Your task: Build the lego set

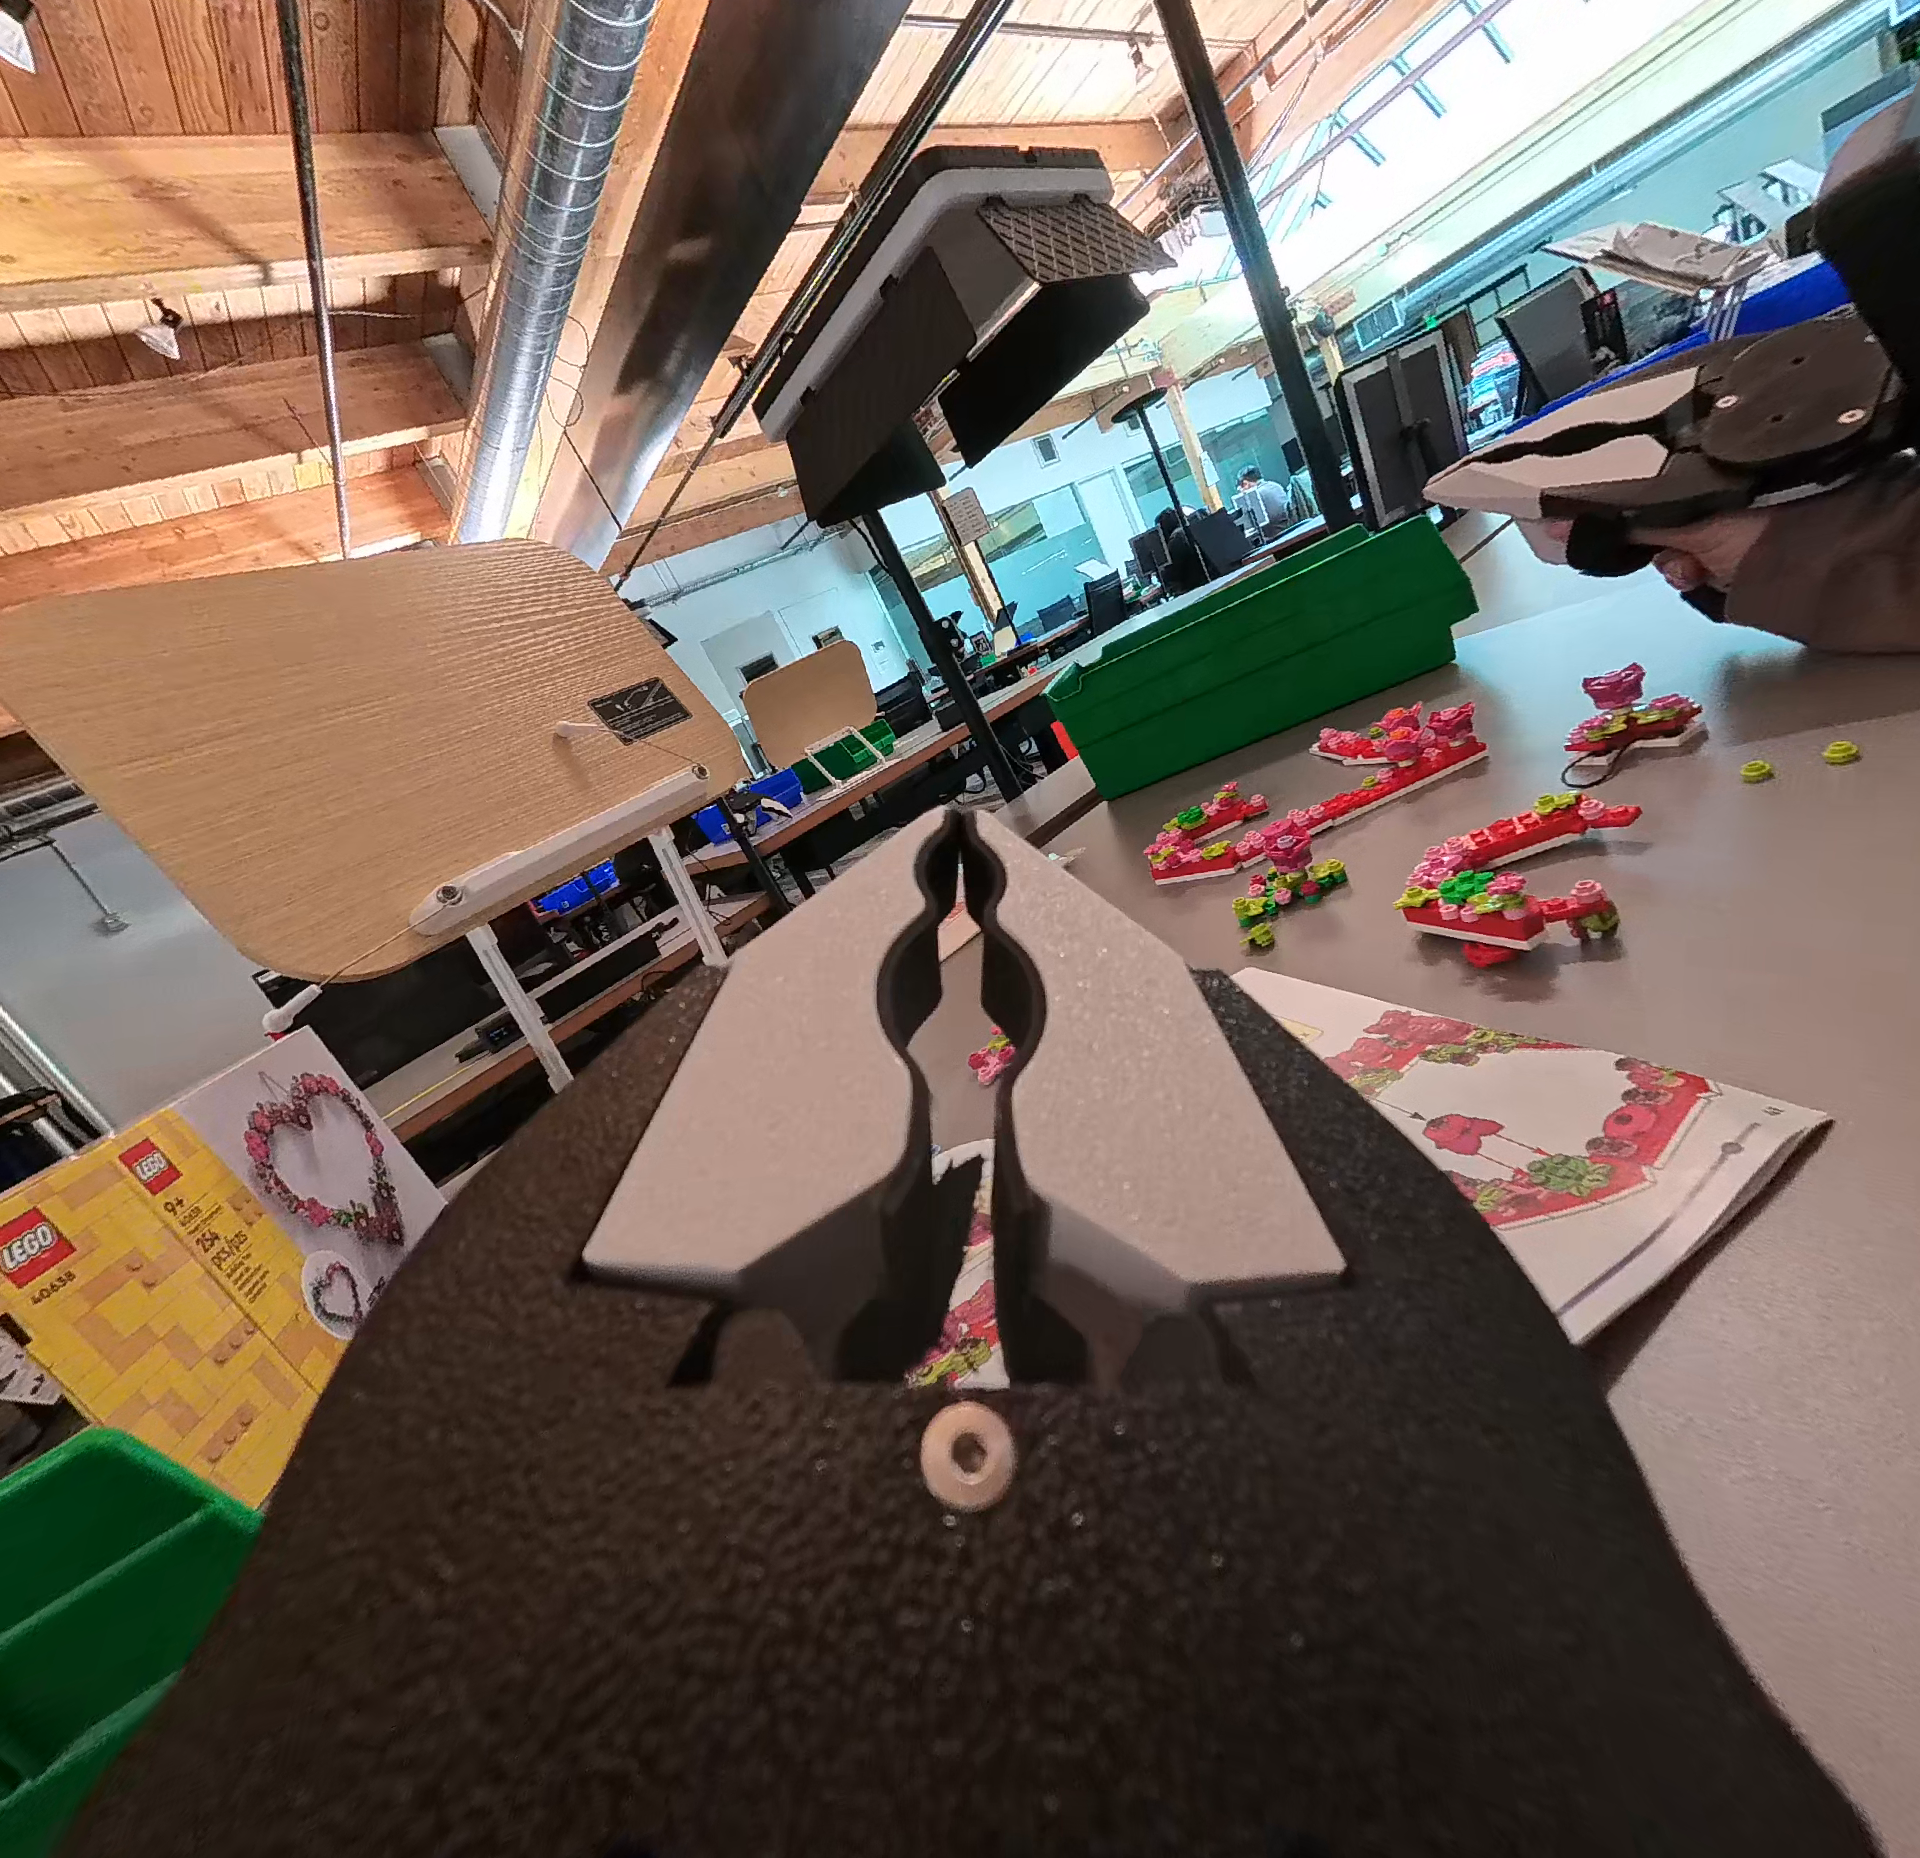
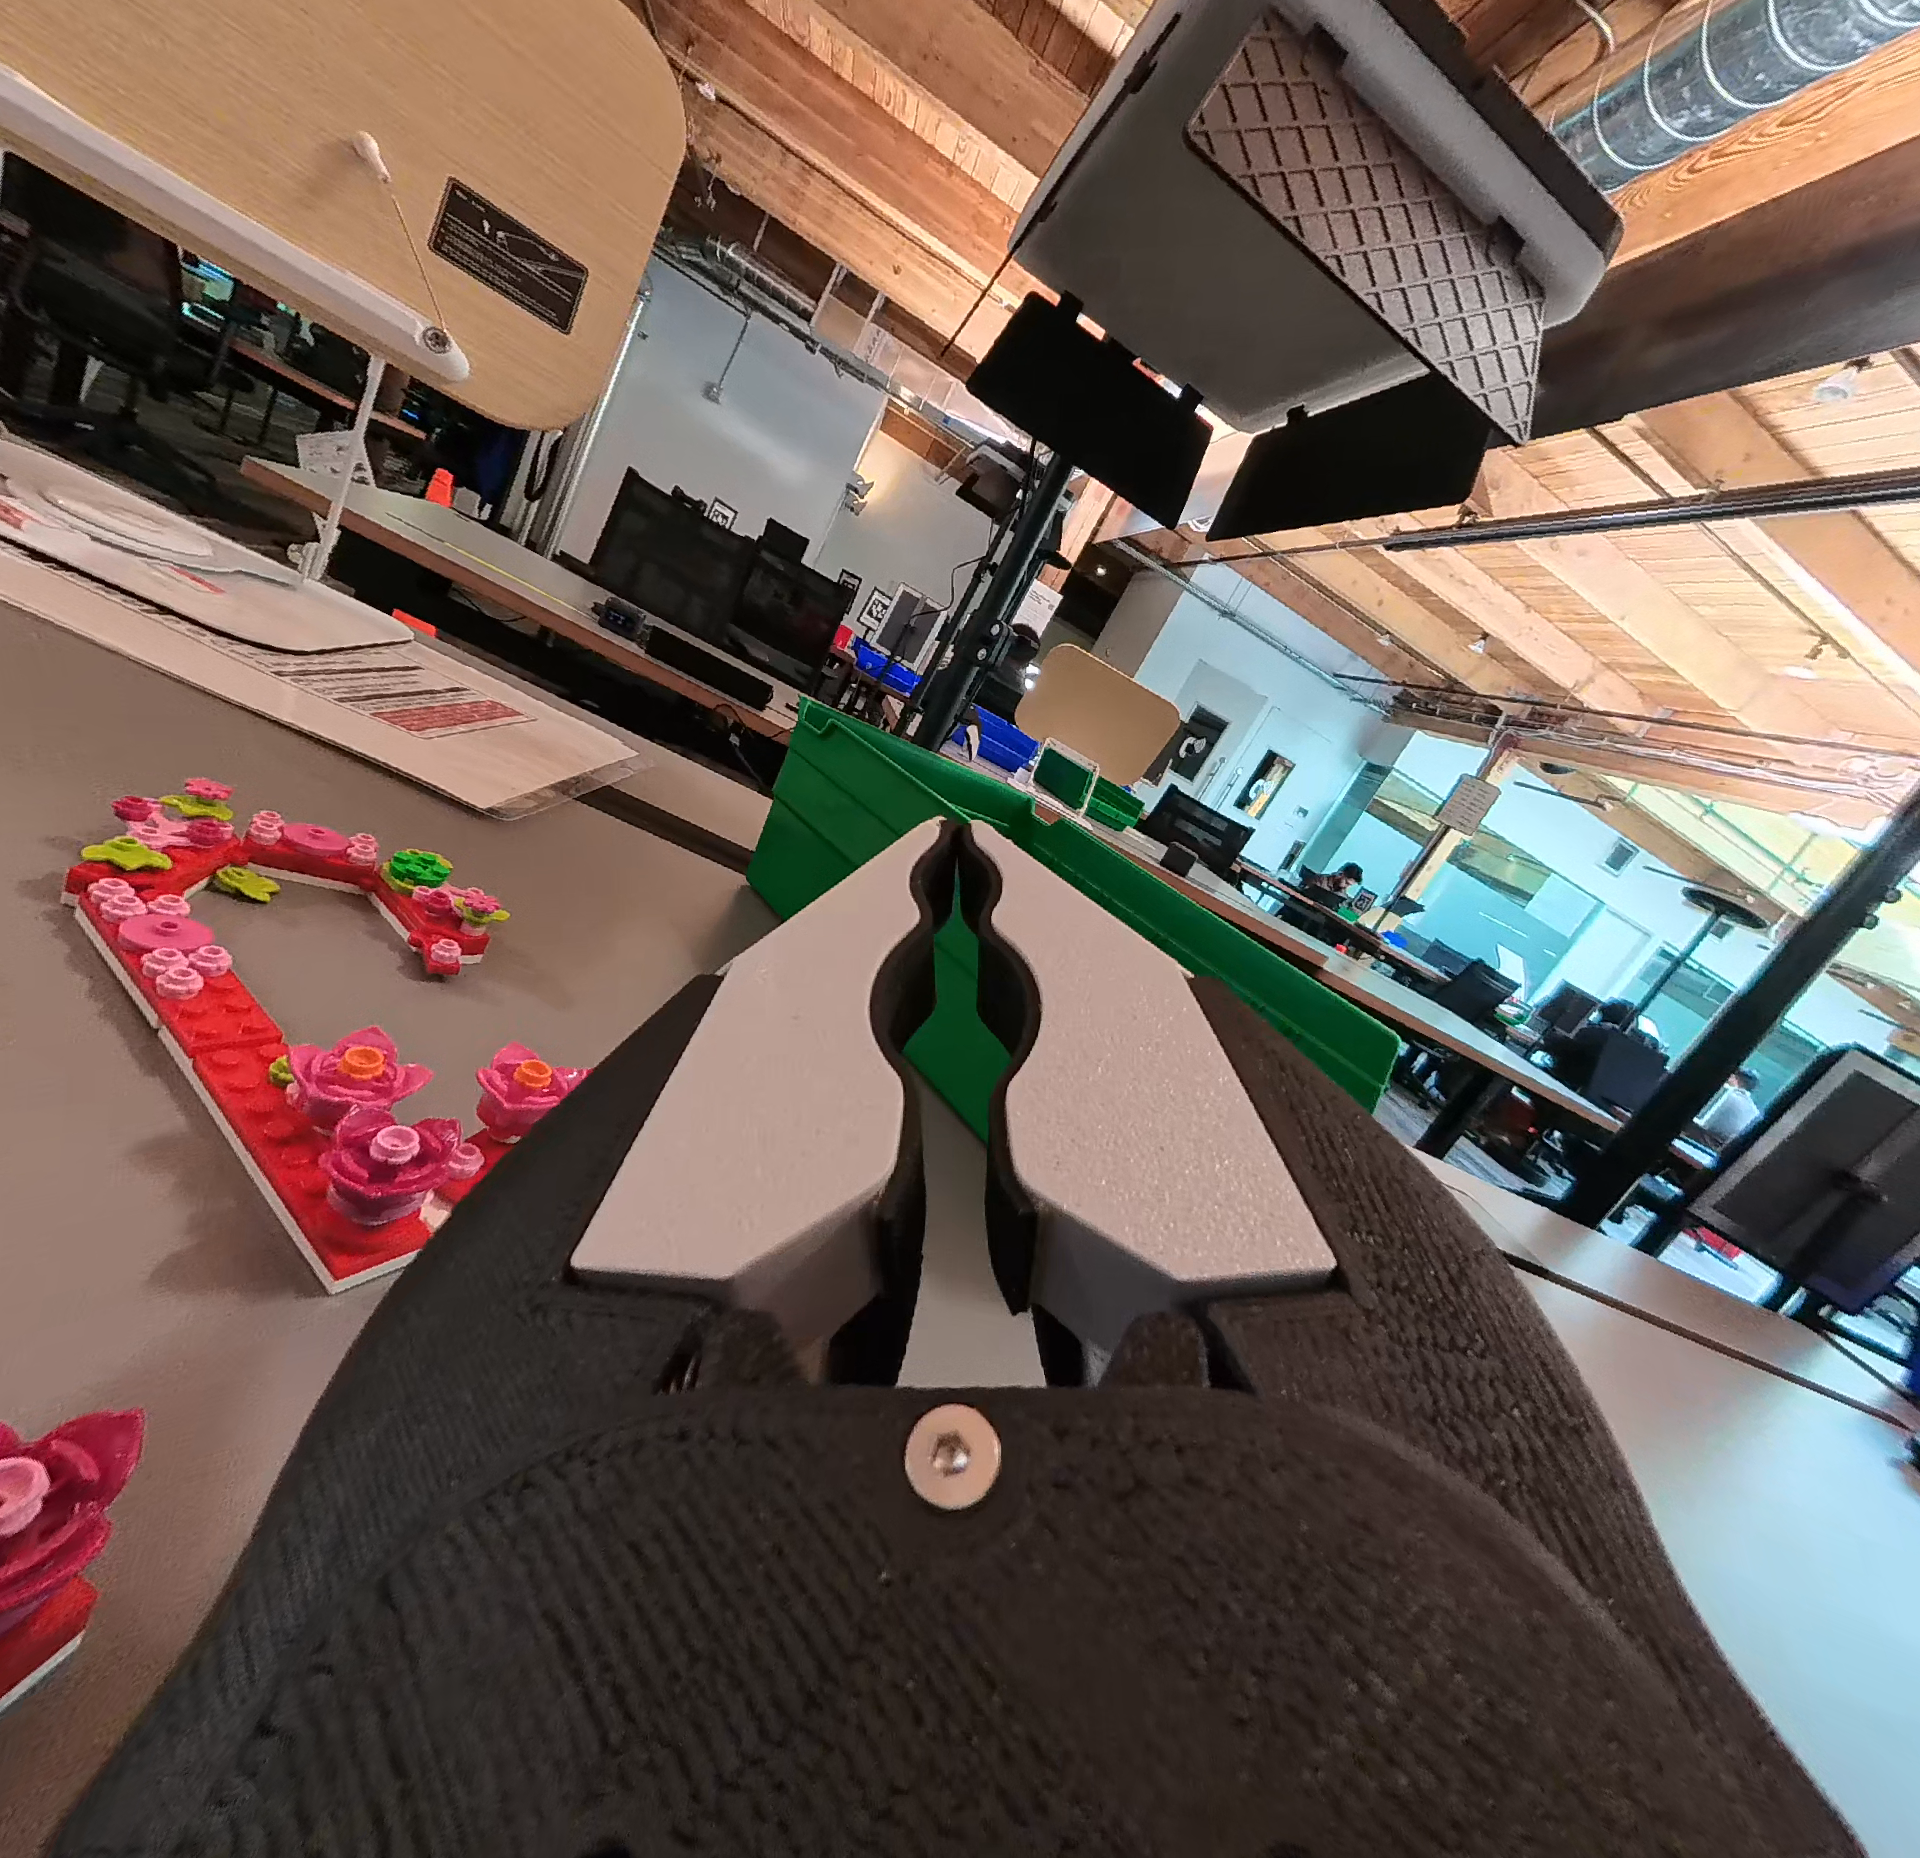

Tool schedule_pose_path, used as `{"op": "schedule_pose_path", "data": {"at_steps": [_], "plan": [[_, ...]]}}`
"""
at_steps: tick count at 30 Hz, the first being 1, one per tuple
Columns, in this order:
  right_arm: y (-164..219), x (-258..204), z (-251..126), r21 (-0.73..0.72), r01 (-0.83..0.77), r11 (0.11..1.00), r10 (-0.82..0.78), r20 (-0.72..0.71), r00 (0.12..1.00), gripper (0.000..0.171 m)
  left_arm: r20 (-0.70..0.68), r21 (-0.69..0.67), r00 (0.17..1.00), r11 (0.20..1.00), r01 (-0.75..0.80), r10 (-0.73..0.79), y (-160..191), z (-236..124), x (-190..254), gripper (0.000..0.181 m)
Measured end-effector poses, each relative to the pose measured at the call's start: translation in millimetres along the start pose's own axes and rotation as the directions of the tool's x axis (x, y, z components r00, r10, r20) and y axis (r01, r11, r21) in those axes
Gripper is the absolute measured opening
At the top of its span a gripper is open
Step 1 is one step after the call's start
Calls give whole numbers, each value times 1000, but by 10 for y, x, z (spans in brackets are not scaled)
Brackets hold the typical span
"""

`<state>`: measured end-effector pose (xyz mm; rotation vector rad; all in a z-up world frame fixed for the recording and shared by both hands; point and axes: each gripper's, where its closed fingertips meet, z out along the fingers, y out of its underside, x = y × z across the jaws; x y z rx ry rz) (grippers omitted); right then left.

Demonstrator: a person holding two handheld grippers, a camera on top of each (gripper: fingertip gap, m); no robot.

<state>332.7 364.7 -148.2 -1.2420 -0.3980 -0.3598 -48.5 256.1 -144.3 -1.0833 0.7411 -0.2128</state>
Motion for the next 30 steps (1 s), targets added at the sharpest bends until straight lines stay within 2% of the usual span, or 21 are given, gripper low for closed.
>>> {"op": "schedule_pose_path", "data": {"at_steps": [30], "plan": [[-3,25,-5,3,-11,1000,11,-8,1000,0,-24,-1,999,1000,-25,25,3,6,59,0]]}}
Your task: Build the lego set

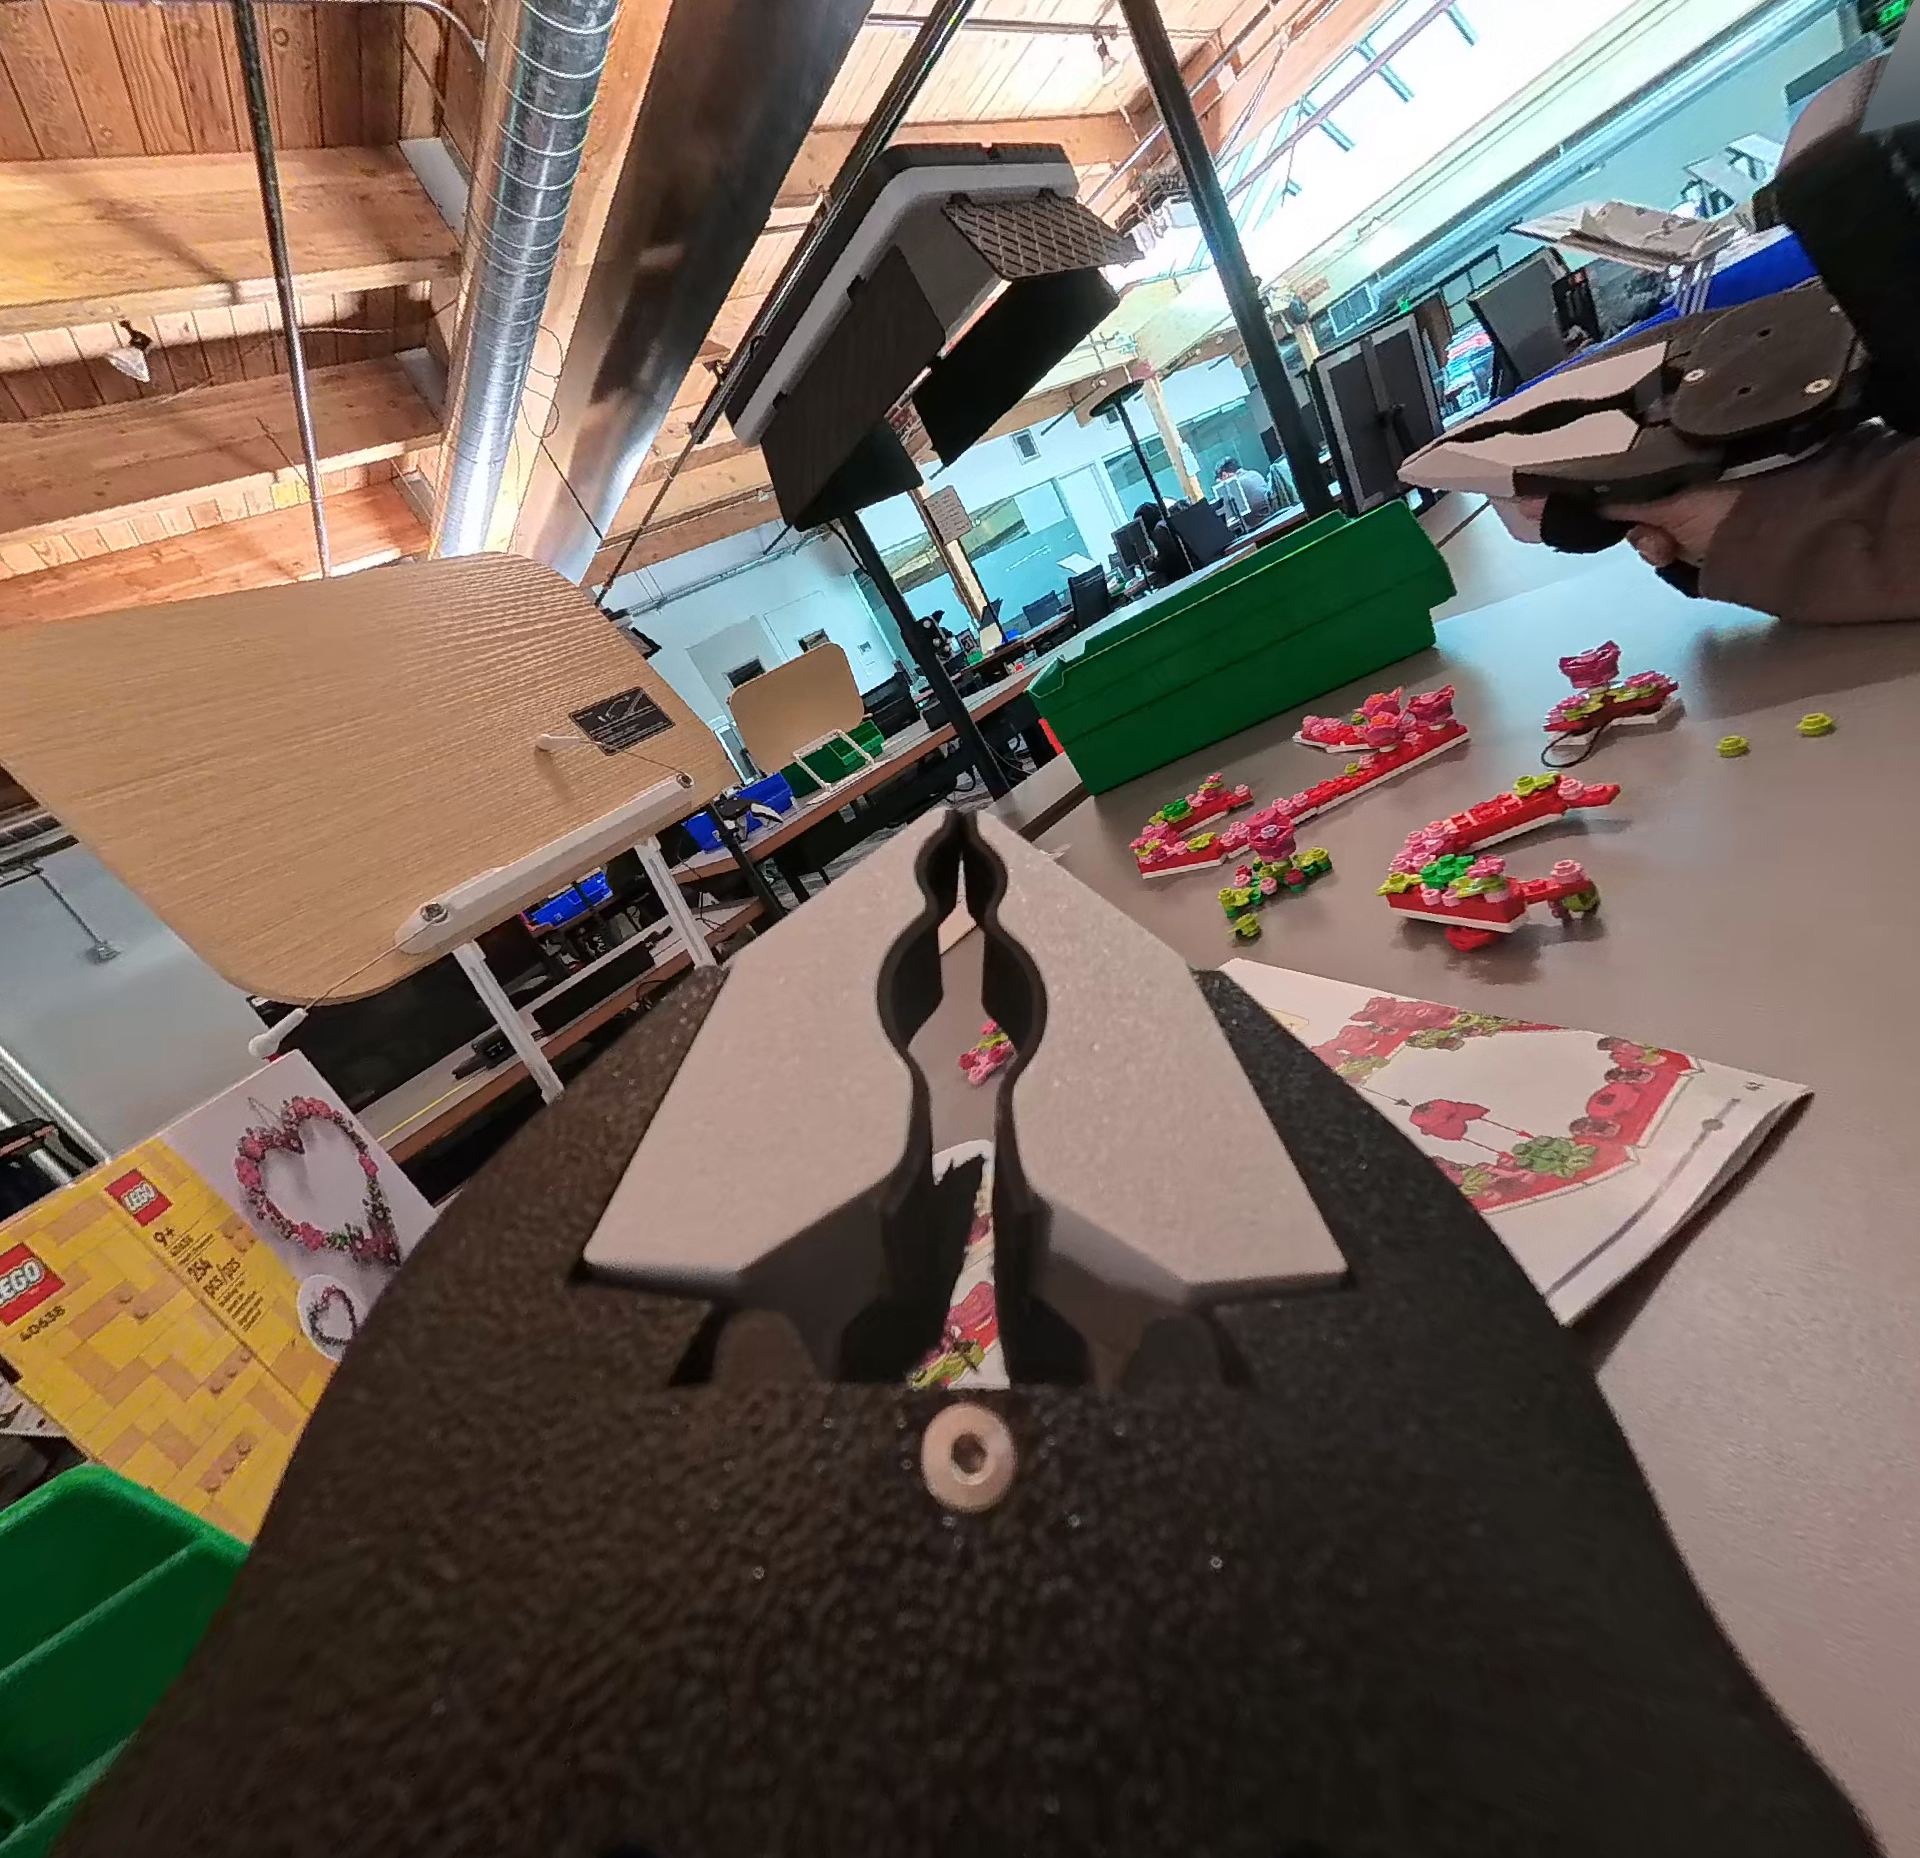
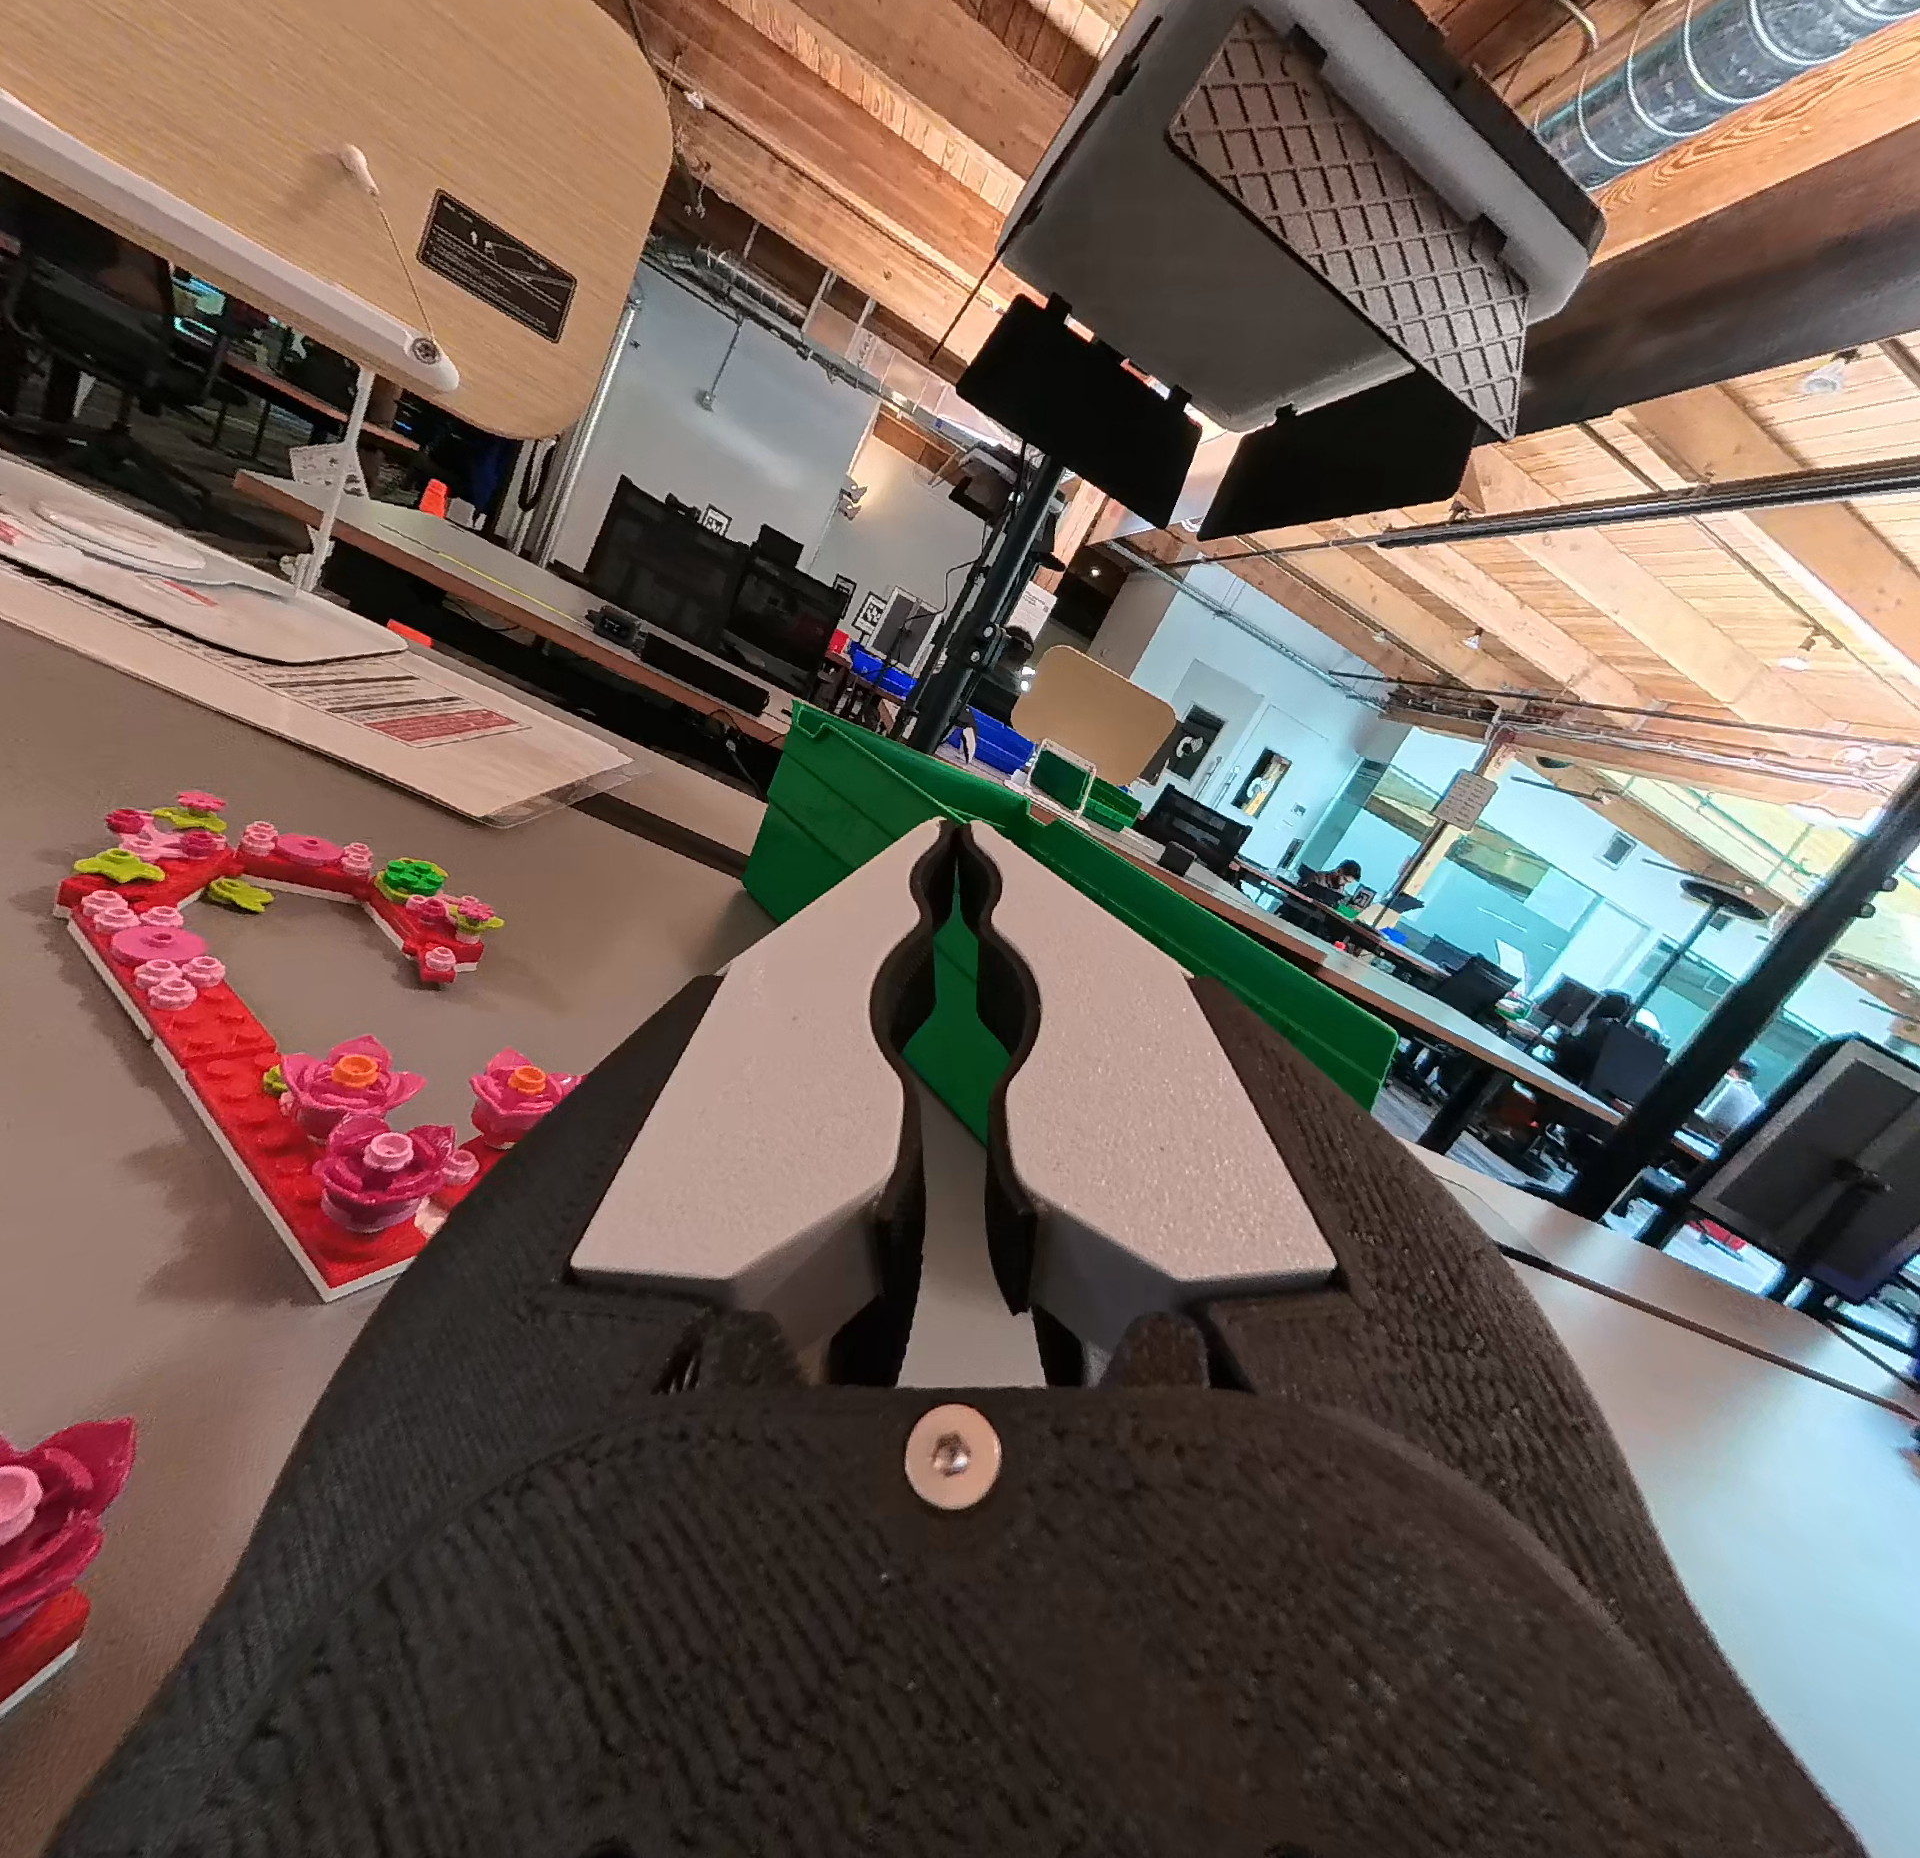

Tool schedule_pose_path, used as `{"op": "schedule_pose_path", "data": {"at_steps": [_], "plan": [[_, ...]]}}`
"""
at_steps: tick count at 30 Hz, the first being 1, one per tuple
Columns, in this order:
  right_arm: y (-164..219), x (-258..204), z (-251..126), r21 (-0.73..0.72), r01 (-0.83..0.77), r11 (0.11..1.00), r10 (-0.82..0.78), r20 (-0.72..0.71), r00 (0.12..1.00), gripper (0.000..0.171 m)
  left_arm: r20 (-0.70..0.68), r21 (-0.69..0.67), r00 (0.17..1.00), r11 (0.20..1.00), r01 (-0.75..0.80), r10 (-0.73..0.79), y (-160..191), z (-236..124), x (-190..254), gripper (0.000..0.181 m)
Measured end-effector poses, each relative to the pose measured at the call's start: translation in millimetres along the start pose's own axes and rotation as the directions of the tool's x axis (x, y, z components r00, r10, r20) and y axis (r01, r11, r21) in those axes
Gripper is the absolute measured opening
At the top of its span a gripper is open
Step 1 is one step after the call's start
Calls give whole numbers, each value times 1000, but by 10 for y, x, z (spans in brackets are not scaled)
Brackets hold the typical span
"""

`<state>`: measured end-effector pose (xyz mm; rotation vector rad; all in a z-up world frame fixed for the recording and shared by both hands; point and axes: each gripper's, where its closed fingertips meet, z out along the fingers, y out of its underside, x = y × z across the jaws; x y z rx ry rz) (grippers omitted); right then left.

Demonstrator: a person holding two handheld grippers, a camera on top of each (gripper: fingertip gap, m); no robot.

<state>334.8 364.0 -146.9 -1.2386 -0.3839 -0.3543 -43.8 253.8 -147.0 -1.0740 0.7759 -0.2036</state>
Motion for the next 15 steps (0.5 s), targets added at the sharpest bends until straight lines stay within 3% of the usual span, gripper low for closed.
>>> {"op": "schedule_pose_path", "data": {"at_steps": [15], "plan": [[-27,-2,-7,10,0,1000,0,1,1000,0,-27,2,997,997,-77,77,-20,2,97,0]]}}
